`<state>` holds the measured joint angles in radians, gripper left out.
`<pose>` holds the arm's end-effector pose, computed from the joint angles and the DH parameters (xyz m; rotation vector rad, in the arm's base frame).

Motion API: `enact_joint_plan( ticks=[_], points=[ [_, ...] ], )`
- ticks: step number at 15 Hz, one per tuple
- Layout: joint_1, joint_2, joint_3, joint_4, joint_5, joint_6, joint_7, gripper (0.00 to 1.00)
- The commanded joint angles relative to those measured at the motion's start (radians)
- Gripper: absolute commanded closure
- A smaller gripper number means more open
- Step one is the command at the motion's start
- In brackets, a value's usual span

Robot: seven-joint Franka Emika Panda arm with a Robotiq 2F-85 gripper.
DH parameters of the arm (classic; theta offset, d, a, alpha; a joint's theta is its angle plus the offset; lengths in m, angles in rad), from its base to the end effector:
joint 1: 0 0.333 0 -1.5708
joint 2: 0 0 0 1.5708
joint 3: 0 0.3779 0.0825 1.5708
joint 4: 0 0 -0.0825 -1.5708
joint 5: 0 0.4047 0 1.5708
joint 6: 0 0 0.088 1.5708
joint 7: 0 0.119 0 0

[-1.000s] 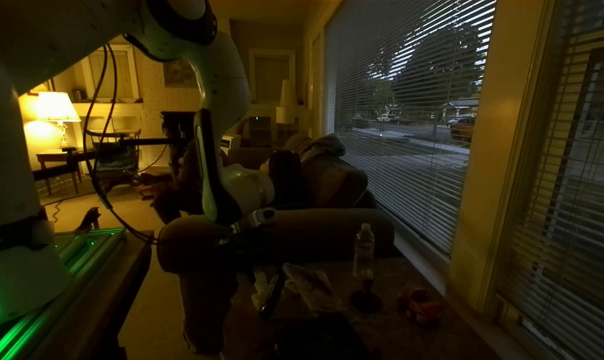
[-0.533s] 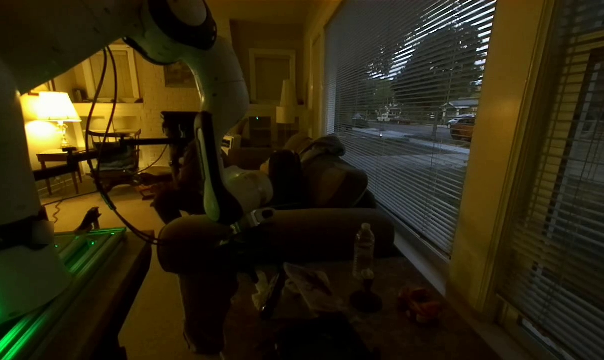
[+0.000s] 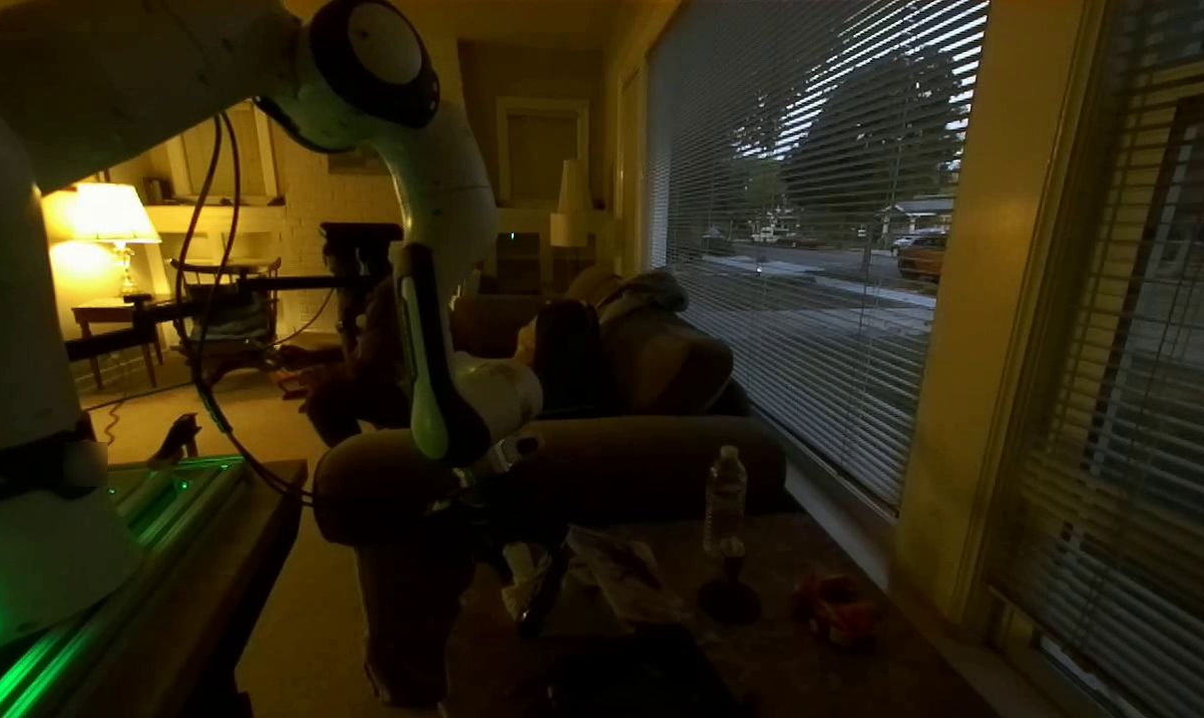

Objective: Remove the black remote from the table and put it on the armrest of the couch

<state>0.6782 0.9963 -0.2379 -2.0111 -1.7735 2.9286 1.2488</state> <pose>0.4436 0.2500 -0.0539 2.3396 1.3953 0.2712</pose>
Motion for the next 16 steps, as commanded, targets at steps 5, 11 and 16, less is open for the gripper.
enact_joint_plan(
  ticks=[5, 11, 16],
  points=[
    [-0.001, 0.069, 0.023, 0.073, -0.175, -0.062, 0.171, 0.0],
    [-0.005, 0.062, 0.041, 0.075, -0.249, -0.094, 0.236, 0.41],
    [-0.007, 0.059, 0.051, 0.074, -0.282, -0.103, 0.263, 0.7]
  ],
)
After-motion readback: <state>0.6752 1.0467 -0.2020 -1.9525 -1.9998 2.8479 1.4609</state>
